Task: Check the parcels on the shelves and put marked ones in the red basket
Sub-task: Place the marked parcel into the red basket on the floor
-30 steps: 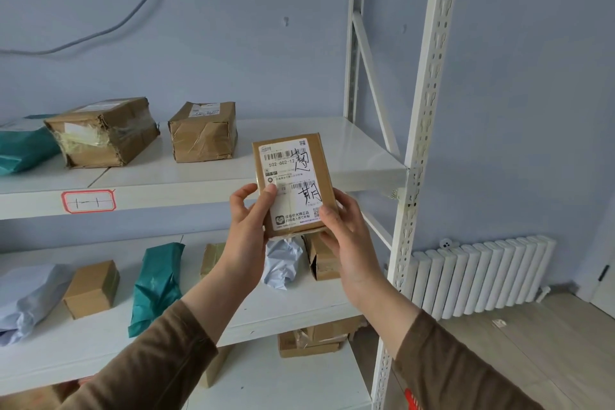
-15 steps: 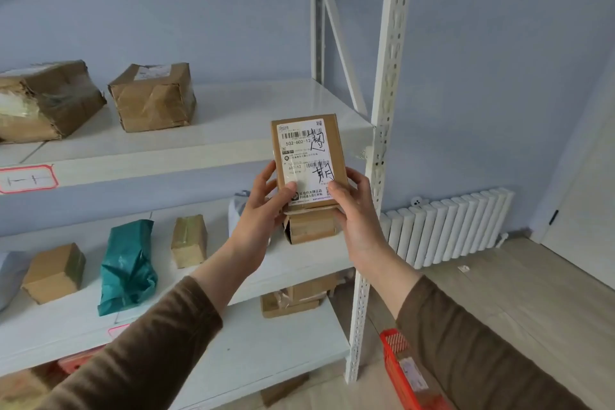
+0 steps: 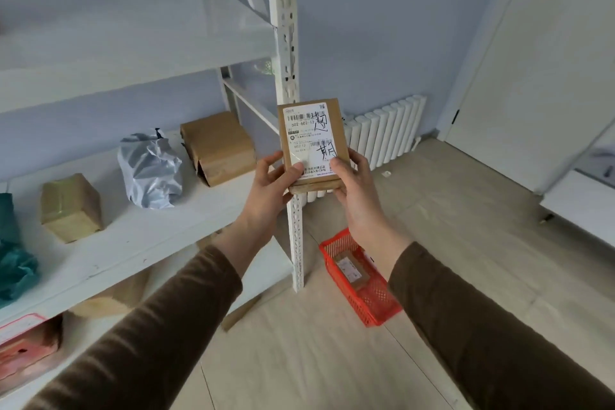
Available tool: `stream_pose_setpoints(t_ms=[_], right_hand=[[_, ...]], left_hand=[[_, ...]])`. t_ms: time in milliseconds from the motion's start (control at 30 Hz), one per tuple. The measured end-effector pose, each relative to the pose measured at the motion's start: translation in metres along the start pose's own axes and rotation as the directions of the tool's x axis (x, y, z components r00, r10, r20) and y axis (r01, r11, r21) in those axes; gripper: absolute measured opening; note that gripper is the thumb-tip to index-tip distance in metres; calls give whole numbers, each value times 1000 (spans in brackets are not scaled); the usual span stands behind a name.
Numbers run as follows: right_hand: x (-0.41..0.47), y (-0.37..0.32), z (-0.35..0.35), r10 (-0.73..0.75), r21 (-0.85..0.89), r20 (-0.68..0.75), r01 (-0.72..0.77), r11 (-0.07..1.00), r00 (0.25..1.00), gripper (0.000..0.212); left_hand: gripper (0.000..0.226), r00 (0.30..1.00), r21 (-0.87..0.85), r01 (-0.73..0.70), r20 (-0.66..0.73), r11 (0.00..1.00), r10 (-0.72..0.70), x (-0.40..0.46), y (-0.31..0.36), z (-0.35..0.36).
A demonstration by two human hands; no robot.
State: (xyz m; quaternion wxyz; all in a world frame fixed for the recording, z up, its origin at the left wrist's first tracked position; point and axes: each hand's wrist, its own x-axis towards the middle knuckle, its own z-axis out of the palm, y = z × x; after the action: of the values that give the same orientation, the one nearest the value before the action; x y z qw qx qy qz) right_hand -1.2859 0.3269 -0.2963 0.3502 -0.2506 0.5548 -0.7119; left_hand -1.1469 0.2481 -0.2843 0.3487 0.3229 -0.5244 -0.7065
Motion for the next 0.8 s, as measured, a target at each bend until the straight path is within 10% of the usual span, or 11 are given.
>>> stream_pose_setpoints(t_ms=[467,800], right_hand=[[45,70,-197,293,21,-192,-295,955,937,43],[109,118,-344,509,1,-232,-524,852,829,42]], left_hand=[[34,949,-28,296,126,955,-290,60,-167,137],[50,864,-184,484,-54,856,-500,94,-292,253]])
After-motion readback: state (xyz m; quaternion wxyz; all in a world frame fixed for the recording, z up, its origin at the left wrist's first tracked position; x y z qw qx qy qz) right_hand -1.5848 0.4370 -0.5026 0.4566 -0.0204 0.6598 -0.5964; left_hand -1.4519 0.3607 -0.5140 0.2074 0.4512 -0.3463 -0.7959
